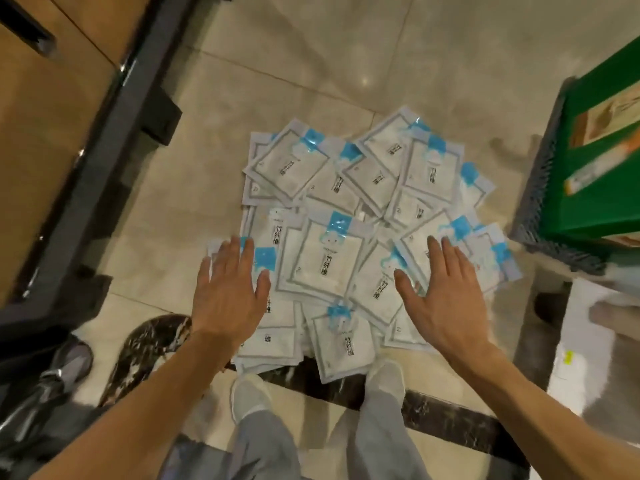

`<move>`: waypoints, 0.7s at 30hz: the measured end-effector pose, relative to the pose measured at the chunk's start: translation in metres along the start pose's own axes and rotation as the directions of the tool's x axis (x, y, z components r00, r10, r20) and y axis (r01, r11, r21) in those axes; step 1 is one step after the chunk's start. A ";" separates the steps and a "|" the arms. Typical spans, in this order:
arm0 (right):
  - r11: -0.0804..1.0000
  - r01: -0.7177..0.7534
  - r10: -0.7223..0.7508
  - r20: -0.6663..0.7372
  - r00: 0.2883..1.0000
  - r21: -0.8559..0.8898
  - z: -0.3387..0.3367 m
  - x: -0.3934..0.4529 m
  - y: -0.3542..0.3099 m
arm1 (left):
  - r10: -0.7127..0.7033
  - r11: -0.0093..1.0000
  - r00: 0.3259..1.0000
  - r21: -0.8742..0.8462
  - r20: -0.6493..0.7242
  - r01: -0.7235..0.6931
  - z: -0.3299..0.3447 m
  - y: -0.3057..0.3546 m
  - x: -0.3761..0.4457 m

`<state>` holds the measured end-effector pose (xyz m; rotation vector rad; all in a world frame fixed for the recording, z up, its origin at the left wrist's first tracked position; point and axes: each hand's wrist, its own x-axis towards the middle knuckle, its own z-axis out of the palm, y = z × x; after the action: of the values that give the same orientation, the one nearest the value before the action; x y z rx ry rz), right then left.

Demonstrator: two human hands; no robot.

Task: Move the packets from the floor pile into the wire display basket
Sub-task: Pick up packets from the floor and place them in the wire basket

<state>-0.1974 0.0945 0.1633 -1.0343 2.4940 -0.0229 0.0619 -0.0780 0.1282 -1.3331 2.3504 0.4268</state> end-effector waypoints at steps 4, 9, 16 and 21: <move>1.000 -0.009 0.010 0.007 1.000 -0.009 0.102 0.047 0.011 | 0.027 1.000 0.999 0.010 -0.024 -0.027 0.082 -0.015 0.060; 0.998 -0.056 0.057 -0.027 0.998 0.035 0.214 0.092 0.015 | 0.048 0.998 0.997 -0.045 -0.057 -0.051 0.173 -0.028 0.127; 0.991 -0.120 0.123 -0.062 0.990 0.052 0.321 0.145 0.016 | 0.066 0.971 0.992 -0.221 -0.105 -0.088 0.265 -0.030 0.192; 0.989 -0.091 0.113 -0.192 0.975 0.120 0.357 0.155 0.025 | 0.111 0.981 0.982 -0.139 -0.153 -0.133 0.299 -0.036 0.205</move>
<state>-0.1674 0.0607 -0.2242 -0.8964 2.6870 -0.2418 0.0559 -0.1134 -0.2348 -1.3294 2.5744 0.5700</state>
